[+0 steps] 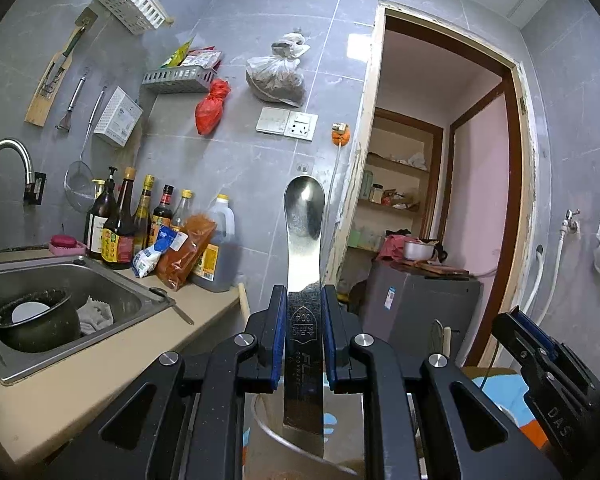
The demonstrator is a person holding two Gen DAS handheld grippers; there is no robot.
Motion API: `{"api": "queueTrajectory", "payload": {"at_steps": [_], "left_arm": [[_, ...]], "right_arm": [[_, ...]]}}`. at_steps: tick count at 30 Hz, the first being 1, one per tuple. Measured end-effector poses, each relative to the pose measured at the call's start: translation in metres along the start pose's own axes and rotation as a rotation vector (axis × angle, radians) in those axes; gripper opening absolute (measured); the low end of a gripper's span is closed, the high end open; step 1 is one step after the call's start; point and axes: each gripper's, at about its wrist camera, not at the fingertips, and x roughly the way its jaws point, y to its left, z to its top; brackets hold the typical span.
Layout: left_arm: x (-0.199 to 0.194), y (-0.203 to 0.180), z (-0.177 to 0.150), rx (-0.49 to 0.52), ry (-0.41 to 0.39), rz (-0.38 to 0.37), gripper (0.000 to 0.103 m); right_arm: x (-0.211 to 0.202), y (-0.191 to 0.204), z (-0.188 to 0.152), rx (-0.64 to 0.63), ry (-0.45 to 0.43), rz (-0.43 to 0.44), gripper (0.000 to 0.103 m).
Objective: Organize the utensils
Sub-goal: 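Drop the knife into the basket with the left tool while the right tool releases the spoon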
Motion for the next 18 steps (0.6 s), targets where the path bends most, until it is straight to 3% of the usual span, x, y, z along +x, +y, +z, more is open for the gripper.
{"api": "queueTrajectory", "payload": {"at_steps": [18], "left_arm": [[-0.0043,0.0060,0.0039,-0.006,0.142,-0.034,0.017]], "right_arm": [[-0.0004,-0.0030,-0.0034,0.040,0.037,0.009,0.035]]}}
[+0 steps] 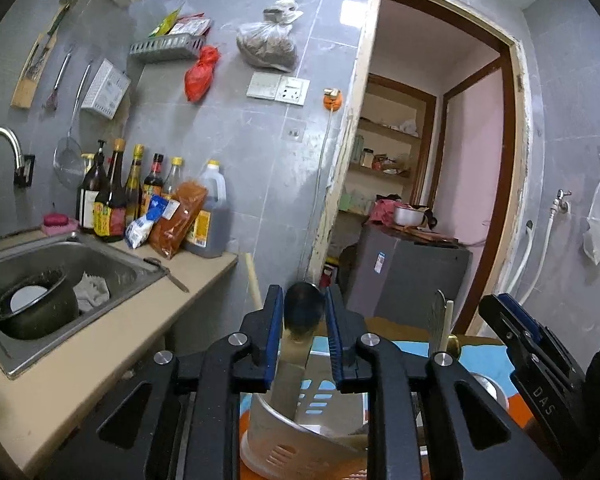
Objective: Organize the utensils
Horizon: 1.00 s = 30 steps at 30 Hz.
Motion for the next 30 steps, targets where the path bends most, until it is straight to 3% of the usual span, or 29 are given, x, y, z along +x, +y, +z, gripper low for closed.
{"api": "queueTrajectory", "payload": {"at_steps": [3,5,10,12,14,23,28,30], "left_arm": [[-0.005,-0.003,0.005,0.005,-0.004,-0.002,0.020],[-0.008,-0.006,0.008,0.004,-0.001,-0.008,0.030],[-0.012,-0.019,0.021,0.024,0.038,0.014,0.033],[-0.015,-0.023,0.027,0.013,0.069,0.016,0.040],[-0.017,-0.024,0.030,0.009,0.096,0.028,0.056],[-0.028,-0.033,0.040,0.014,0.228,0.101,0.087],[-0.037,-0.038,0.039,0.018,0.254,0.120,0.090],[-0.041,-0.039,0.038,0.021,0.259,0.129,0.091]], "right_arm": [[-0.001,-0.001,0.004,0.004,0.023,0.003,0.040],[-0.003,-0.003,0.008,0.011,0.034,-0.002,0.048],[-0.010,-0.008,0.025,0.041,0.083,-0.018,0.056],[-0.016,-0.009,0.034,0.047,0.103,-0.029,0.063],[-0.020,-0.011,0.041,0.053,0.121,-0.034,0.073],[-0.040,-0.023,0.067,0.126,0.217,-0.101,0.088],[-0.051,-0.025,0.075,0.140,0.242,-0.120,0.102],[-0.057,-0.024,0.080,0.135,0.245,-0.129,0.103]]}}
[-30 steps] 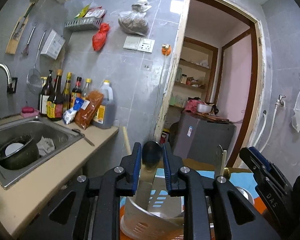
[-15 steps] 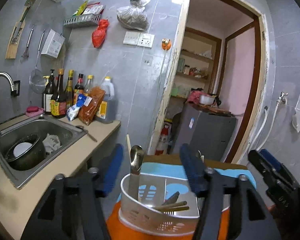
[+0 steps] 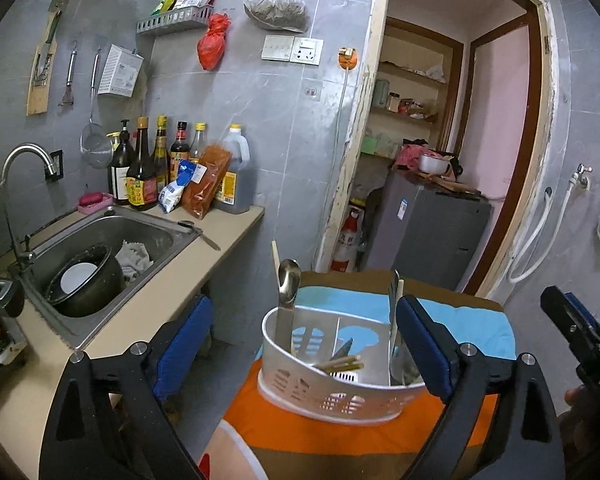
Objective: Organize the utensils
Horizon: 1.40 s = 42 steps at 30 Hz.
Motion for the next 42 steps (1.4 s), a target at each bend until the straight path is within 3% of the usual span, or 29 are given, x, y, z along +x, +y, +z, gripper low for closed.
{"api": "queueTrajectory", "payload": {"at_steps": [21,31,42], "left_arm": [[-0.032,-0.010,-0.016,0.070,-0.008,0.024,0.093],[-0.067,-0.030,-0.027,0.109,-0.046,0.010,0.093],[-0.126,-0.052,-0.054,0.127,-0.047,-0.004,0.093]], "right_arm": [[-0.055,0.000,0.004,-0.058,0.060,-0.175,0.103],[-0.088,-0.001,-0.001,-0.052,0.067,-0.205,0.103],[-0.157,-0.008,-0.009,-0.053,0.069,-0.228,0.103]]}}
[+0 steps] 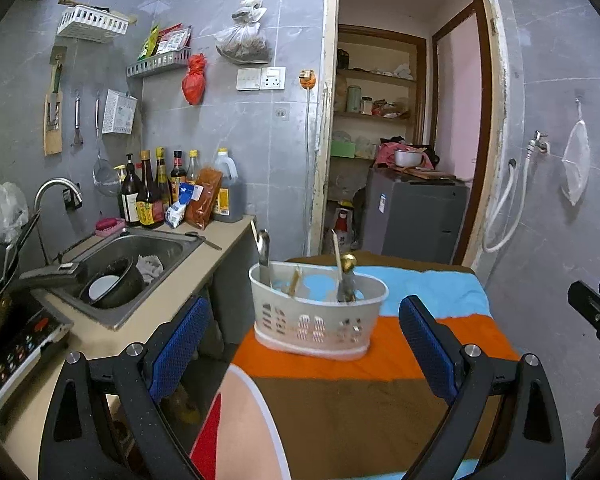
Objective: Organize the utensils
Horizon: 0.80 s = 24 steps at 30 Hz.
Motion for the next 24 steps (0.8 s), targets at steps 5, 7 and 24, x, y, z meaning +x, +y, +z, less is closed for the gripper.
{"api": "queueTrajectory", "payload": {"at_steps": [5,7,24], "left_arm": [[-0.024,-0.010,-0.016,0.005,0.011,-0.010,0.093],[-0.035,-0.014,-0.022,0.007,0.009,-0.014,0.093],[-0.089,-0.032,-0.049,-0.001,0.012,-0.034,0.093]], "right_arm": [[-0.027,-0.007,-0.008,-0.018,0.003,0.000,0.103],[-0.037,-0.009,-0.013,-0.025,0.003,0.002,0.103],[-0.094,-0.021,-0.044,-0.030,0.032,0.016,0.103]]}}
